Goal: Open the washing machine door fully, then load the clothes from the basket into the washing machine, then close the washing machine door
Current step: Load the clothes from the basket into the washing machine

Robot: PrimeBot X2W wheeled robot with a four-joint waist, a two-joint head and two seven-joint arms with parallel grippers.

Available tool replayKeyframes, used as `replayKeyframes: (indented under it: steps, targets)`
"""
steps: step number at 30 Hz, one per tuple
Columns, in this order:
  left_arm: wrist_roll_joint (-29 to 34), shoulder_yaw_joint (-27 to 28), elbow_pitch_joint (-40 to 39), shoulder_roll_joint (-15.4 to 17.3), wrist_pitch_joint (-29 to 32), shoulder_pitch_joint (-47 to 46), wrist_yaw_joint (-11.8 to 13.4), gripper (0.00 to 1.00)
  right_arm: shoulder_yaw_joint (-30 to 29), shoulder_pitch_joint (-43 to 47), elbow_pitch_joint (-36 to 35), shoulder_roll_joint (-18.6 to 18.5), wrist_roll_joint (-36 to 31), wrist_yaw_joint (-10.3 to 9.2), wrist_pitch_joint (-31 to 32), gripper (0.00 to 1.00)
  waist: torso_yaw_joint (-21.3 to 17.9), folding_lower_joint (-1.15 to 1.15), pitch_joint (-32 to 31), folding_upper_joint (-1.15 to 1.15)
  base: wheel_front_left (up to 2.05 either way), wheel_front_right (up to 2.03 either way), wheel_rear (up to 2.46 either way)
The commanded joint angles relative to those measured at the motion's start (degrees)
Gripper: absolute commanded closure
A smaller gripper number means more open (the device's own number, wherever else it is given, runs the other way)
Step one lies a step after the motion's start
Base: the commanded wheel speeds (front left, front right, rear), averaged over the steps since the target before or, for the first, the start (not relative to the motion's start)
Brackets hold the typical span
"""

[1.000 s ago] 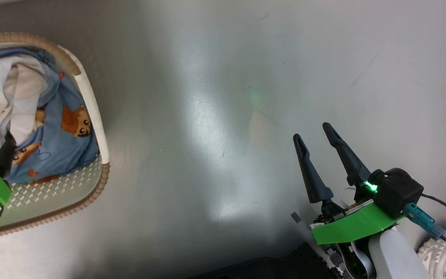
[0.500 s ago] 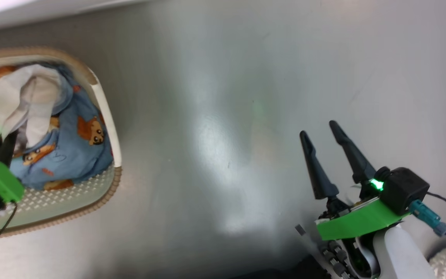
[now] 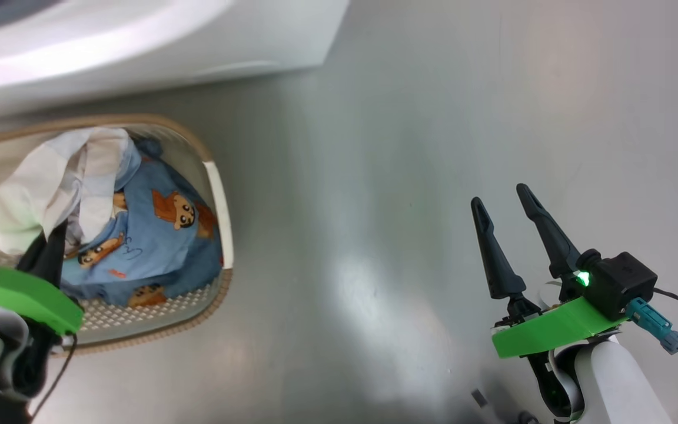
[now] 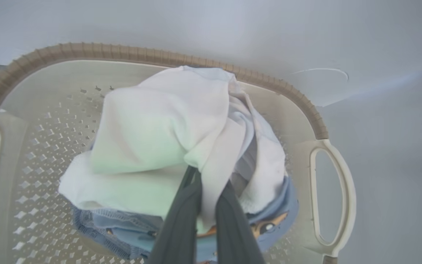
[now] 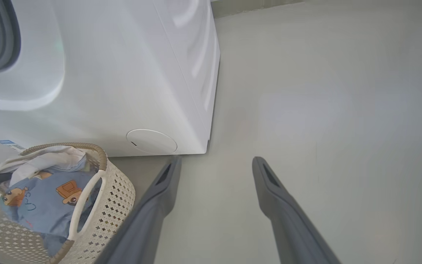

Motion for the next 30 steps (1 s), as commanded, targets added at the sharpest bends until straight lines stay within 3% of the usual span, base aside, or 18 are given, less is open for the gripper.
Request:
replayKeyframes:
  steps: [1,30]
  targets:
    - [1.44,3.68,-1.3,2.0,-0.36,2.74,0.15,1.0,1.1,1.55,-0.68,0.11,-0.64,0.16,-0.68,0.0,2.28,0.0,-4.55,0.0,0.0,0.0,0.0]
    - [20.75,28.72,-18.46,-10.37,-0.37,25.01,0.15,1.0,0.12,6.45,5.76,0.11,-0.26,0.16,-0.68,0.0,5.23,0.0,-27.78,0.0,0.0,0.0,0.0]
